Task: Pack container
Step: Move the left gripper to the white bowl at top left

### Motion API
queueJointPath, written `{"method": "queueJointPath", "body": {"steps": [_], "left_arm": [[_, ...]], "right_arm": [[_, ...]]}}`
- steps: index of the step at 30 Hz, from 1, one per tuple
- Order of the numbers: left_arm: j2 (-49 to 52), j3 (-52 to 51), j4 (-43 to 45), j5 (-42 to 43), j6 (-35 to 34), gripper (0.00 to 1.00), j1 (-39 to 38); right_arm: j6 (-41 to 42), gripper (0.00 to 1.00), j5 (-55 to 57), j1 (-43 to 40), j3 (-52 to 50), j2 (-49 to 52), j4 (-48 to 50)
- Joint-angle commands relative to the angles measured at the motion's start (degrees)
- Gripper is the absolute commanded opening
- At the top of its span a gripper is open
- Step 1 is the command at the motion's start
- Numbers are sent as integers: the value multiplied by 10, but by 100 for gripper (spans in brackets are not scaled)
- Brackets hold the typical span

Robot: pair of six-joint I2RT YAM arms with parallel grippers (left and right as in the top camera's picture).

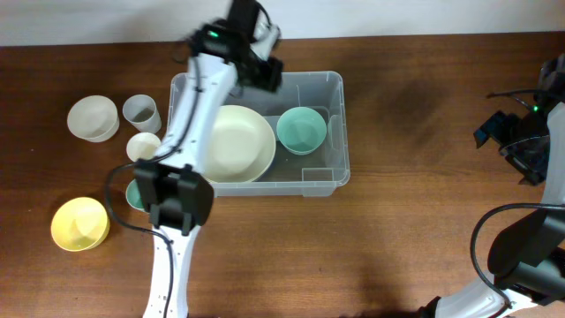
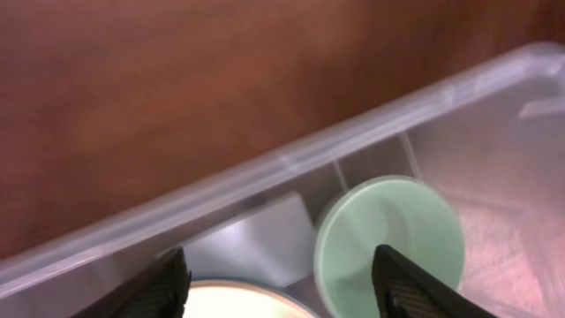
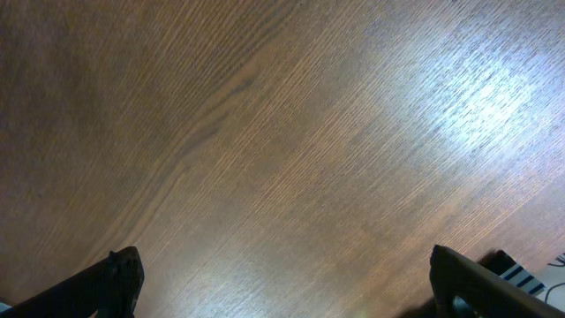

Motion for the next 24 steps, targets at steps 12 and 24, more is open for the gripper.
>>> {"method": "queueJointPath", "body": {"steps": [12,24], "left_arm": [[-43,94,-137,-106,-115,75,299],[-42,-127,-60,-104,-169,75,431]], "right_arm": [[2,99,1,0,-3,2,0],[2,99,1,0,-3,2,0]]}}
